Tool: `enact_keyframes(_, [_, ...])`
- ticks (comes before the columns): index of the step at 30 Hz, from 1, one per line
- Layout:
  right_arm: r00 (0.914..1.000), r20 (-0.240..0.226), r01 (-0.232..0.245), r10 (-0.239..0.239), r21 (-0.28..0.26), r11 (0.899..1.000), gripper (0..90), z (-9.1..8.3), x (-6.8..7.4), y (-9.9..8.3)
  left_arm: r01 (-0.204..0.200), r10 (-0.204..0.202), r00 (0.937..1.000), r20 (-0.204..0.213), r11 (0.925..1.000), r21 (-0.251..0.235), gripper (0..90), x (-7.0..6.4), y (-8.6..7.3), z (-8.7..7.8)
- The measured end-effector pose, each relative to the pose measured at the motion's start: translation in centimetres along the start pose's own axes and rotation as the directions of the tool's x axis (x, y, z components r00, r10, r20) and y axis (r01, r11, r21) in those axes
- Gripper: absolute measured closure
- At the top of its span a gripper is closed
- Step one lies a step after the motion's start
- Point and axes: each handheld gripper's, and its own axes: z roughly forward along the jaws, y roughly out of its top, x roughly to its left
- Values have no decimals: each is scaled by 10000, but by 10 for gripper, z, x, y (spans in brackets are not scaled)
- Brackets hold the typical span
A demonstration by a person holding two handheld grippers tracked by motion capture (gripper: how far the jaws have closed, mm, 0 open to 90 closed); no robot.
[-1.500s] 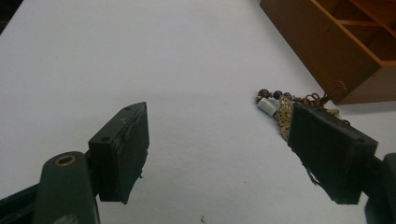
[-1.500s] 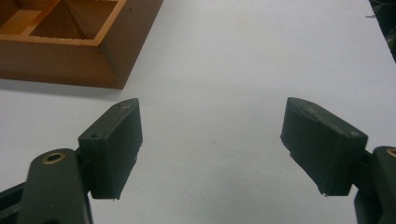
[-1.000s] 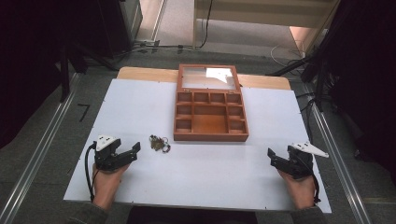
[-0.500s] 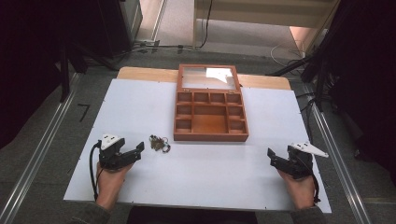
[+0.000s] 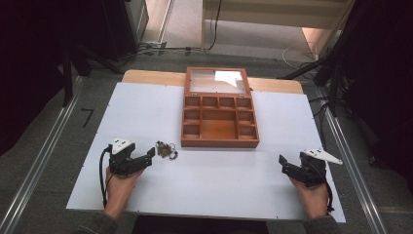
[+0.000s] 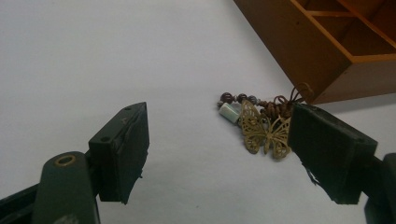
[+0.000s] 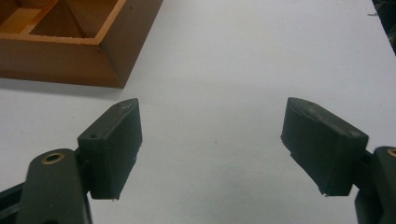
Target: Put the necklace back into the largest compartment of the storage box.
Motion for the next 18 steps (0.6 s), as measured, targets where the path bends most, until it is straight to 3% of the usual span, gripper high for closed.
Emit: enact_keyframes(18, [10000, 3, -15, 15, 19, 10000, 184, 0, 0, 0, -341, 338, 9990, 282, 9993, 123, 233, -18, 3, 14])
